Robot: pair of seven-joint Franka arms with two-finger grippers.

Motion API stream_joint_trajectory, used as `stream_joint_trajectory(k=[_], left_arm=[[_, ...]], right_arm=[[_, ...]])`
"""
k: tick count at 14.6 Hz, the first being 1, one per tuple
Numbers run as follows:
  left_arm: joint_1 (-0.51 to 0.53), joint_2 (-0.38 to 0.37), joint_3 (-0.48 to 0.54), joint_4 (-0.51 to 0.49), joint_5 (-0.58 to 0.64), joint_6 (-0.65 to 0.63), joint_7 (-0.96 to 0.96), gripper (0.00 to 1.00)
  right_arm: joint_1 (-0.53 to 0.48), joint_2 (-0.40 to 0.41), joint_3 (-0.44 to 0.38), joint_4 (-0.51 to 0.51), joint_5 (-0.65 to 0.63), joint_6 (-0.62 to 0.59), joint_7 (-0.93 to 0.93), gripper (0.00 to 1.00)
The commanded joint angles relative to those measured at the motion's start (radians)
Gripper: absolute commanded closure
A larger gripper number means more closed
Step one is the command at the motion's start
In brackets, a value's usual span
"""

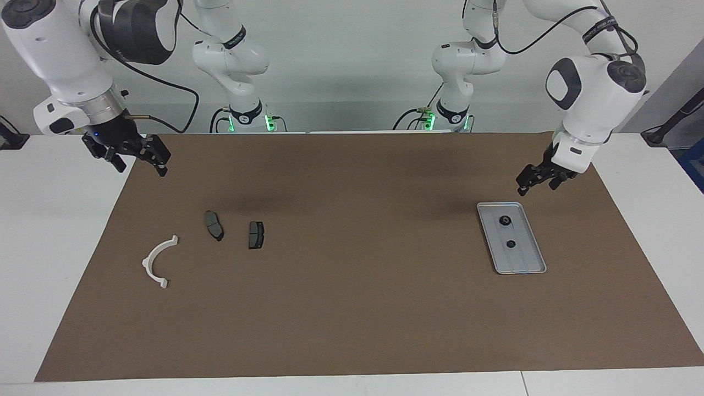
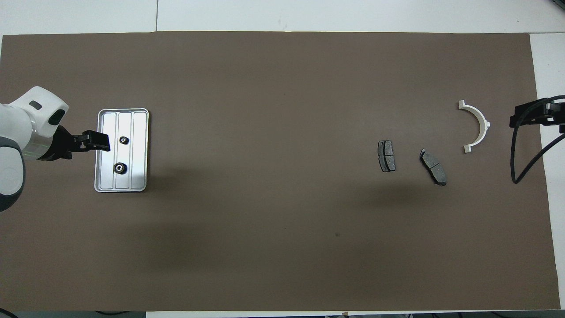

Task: Place bearing gear from tray to pile
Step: 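Lower the left gripper onto a black gear in the tray and grasp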

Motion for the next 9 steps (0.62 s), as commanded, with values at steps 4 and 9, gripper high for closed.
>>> stream_joint_trajectory(k=[4, 9], left_arm=[[0.001, 0.018, 0.007, -0.154, 0.024, 0.174, -0.002, 0.08], [0.001, 0.104, 0.007, -0.159, 0.024, 0.248, 0.009, 0.2]], right_arm=[[-0.055, -0.022, 0.004, -0.003, 0.014, -0.024, -0.033, 0.0], [-0.046, -0.024, 0.007, -0.002, 0.014, -0.038, -0.033, 0.0]])
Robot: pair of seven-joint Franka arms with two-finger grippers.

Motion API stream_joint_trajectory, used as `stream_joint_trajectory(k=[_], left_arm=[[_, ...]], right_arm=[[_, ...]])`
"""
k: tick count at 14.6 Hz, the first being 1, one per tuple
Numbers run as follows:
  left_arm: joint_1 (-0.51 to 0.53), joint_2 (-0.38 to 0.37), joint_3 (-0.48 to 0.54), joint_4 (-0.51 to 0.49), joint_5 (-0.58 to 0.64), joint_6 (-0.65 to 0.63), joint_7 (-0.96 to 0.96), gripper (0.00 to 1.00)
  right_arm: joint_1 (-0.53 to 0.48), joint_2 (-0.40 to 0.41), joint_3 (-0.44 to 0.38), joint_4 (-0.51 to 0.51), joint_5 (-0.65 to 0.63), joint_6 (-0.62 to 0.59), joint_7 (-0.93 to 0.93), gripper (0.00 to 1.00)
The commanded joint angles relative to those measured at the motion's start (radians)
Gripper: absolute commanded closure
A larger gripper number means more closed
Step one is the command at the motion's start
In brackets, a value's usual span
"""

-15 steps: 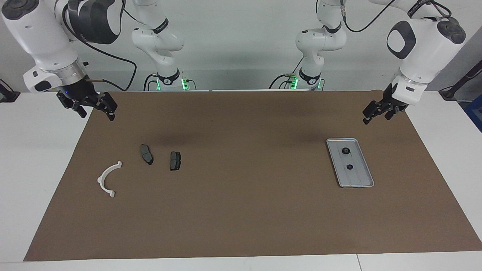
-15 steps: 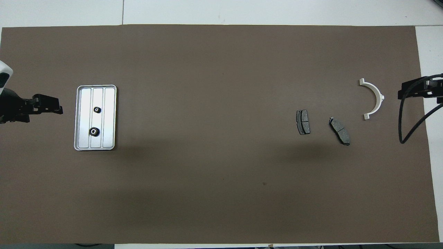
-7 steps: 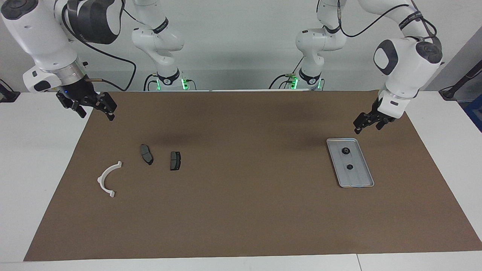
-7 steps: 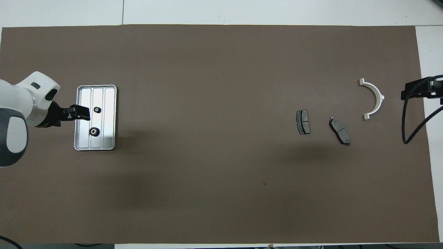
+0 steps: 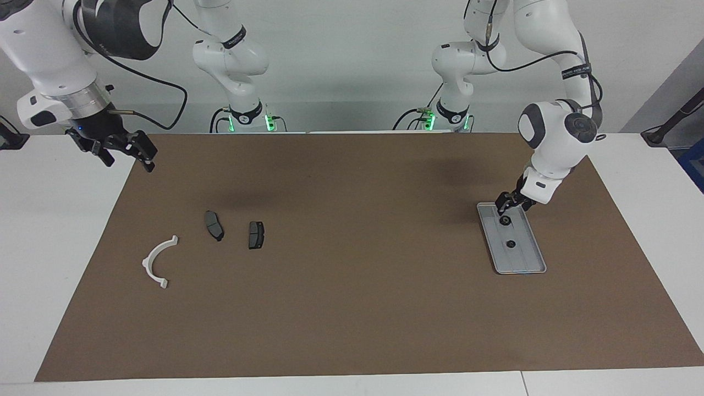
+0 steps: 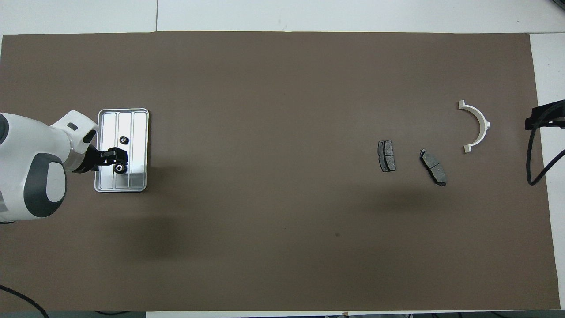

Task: Place bearing gear from tray to pile
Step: 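Lower the left gripper onto a black gear in the tray and grasp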

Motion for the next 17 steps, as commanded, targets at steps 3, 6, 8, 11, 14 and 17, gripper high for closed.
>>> stream_joint_trajectory(k=[3, 6, 8, 11, 14, 17], left_arm=[[-0.003, 0.077, 0.002, -0.005, 0.022, 0.086, 0.011, 0.25], [-0.003, 0.081, 0.002, -0.005, 0.022, 0.08, 0.028, 0.32], [-0.001, 0.081, 0.002, -0.005, 0.022, 0.077, 0.029, 0.33], [0.0, 0.079, 0.002, -0.016, 0.022, 0.078, 0.032, 0.35], [0.0, 0.077, 0.002, -0.019, 0.022, 0.075, 0.034, 0.45], [0.0, 0.076, 0.002, -0.021, 0.022, 0.071, 0.034, 0.48]], right_arm=[[-0.006, -0.011, 0.007, -0.002, 0.014, -0.015, -0.031, 0.0], [-0.006, -0.011, 0.007, -0.002, 0.014, -0.012, -0.031, 0.0], [-0.006, -0.011, 0.007, -0.002, 0.014, -0.01, -0.033, 0.0], [-0.013, -0.012, 0.007, -0.004, 0.016, -0.012, -0.036, 0.0], [-0.013, -0.011, 0.007, -0.004, 0.016, -0.007, -0.037, 0.0], [-0.012, -0.011, 0.007, -0.005, 0.016, -0.006, -0.04, 0.0]])
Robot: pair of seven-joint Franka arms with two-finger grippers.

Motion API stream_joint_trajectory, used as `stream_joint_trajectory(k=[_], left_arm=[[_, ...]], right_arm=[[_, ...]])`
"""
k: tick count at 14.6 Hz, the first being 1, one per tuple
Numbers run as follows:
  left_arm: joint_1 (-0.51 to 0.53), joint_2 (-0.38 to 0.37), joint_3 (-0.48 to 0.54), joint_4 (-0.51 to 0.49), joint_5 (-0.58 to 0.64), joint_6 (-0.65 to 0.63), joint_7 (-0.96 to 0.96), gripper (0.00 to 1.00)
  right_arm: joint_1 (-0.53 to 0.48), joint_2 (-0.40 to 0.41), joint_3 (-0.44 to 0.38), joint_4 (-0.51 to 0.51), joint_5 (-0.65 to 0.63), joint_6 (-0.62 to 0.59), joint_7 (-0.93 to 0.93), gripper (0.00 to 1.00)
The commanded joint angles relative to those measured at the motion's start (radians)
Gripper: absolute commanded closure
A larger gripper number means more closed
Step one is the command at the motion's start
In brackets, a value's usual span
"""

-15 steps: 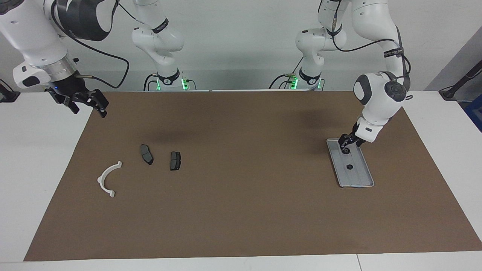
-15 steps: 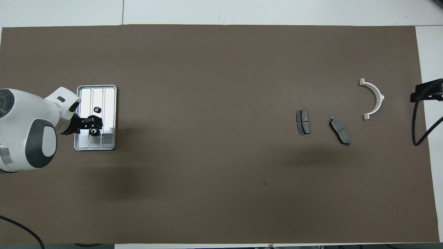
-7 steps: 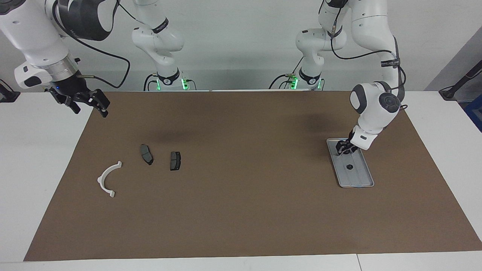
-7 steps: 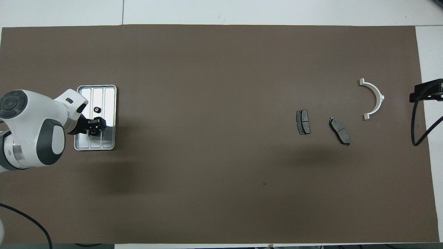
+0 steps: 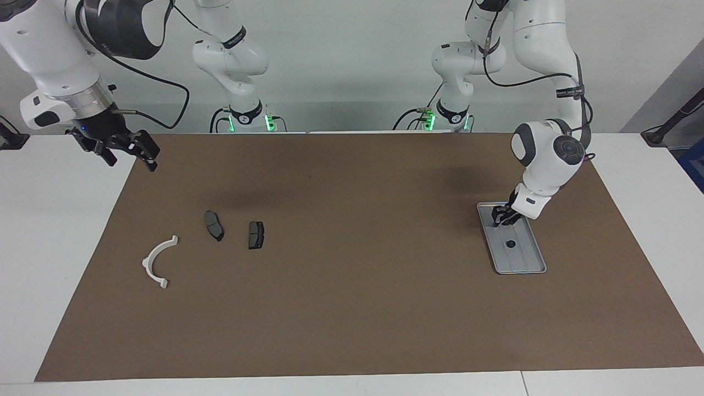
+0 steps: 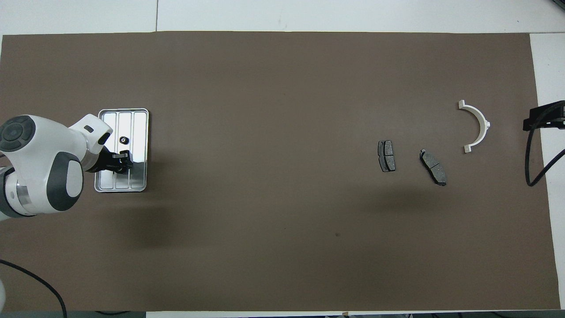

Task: Place bearing gear from tray to pile
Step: 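Lower the left gripper onto a black gear in the tray and grasp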

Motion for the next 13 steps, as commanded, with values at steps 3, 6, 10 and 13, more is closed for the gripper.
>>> stream_joint_trajectory(k=[3, 6, 10, 13], left_arm=[[0.001, -0.009, 0.003, -0.029, 0.021, 0.008, 0.006, 0.59], [-0.002, -0.004, 0.003, -0.002, 0.02, -0.006, -0.006, 0.79], [-0.027, 0.042, -0.004, 0.197, 0.01, -0.174, -0.117, 0.79], [-0.154, 0.068, -0.005, 0.287, 0.007, -0.23, -0.368, 0.79]], right_arm=[[-0.012, -0.011, 0.004, -0.01, 0.016, 0.002, -0.041, 0.0], [-0.009, -0.013, 0.004, -0.016, 0.016, 0.01, -0.034, 0.0], [-0.012, -0.013, 0.004, -0.017, 0.016, 0.013, -0.07, 0.0], [-0.004, -0.011, 0.004, -0.019, 0.016, 0.039, -0.078, 0.0]])
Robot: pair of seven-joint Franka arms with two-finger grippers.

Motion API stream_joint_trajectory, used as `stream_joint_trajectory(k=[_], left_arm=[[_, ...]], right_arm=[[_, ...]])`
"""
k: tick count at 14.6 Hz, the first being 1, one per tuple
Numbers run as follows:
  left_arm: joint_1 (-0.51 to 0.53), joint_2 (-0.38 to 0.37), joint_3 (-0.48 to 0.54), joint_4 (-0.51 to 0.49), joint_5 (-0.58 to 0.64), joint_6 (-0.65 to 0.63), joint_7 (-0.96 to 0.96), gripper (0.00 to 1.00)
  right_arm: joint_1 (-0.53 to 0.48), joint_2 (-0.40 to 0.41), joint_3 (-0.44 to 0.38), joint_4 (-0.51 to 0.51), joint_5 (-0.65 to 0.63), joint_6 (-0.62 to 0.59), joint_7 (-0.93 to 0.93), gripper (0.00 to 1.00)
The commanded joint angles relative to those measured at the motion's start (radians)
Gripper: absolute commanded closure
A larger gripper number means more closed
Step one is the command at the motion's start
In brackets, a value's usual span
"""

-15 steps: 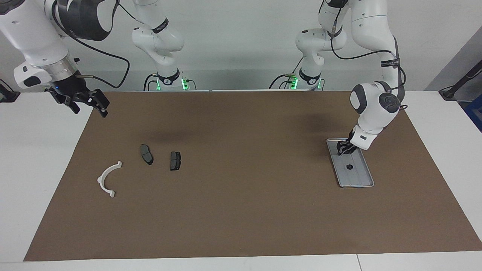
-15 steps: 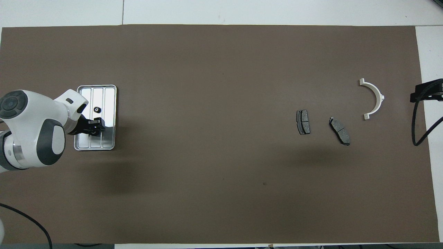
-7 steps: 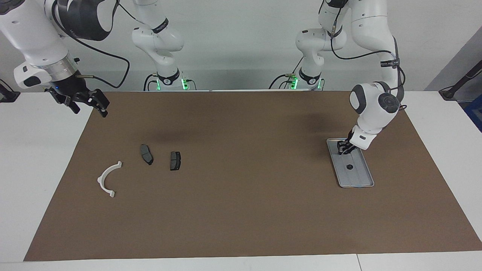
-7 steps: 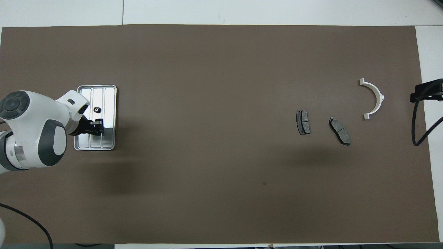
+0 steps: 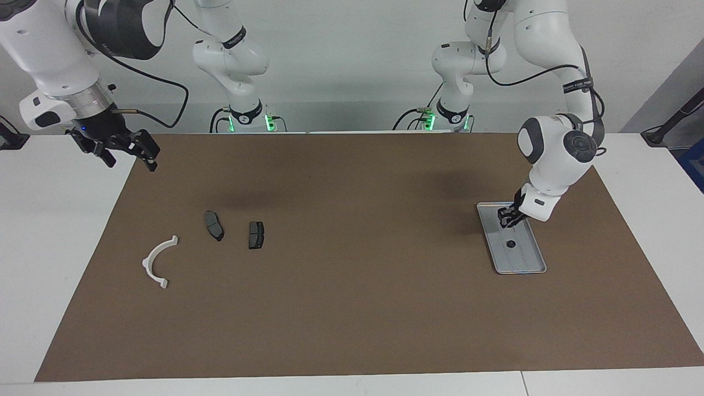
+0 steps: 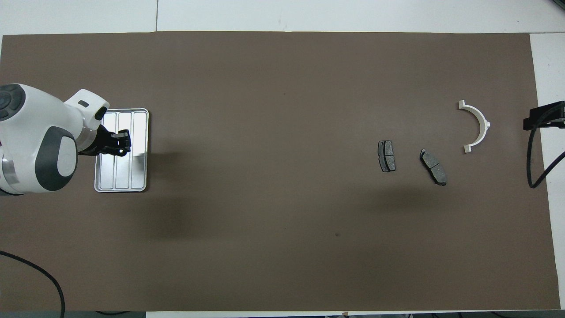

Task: Place bearing gear from tray to pile
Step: 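Carry the gear with the left gripper to the table center and release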

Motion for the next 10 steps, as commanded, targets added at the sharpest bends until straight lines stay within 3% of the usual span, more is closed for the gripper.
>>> stream_joint_trajectory(k=[1, 5, 10], left_arm=[[-0.132, 0.052, 0.009, 0.086, -0.009, -0.033, -0.225, 0.79], [-0.313, 0.112, 0.011, 0.201, -0.036, -0.024, -0.533, 0.79], [-0.535, 0.284, 0.014, 0.361, -0.042, -0.016, -0.767, 0.79]], right_arm=[[-0.005, -0.011, 0.005, -0.018, 0.014, 0.024, -0.033, 0.0], [-0.014, -0.01, 0.005, -0.018, 0.016, 0.024, -0.039, 0.0], [-0.015, -0.01, 0.005, -0.023, 0.016, 0.032, -0.04, 0.0]])
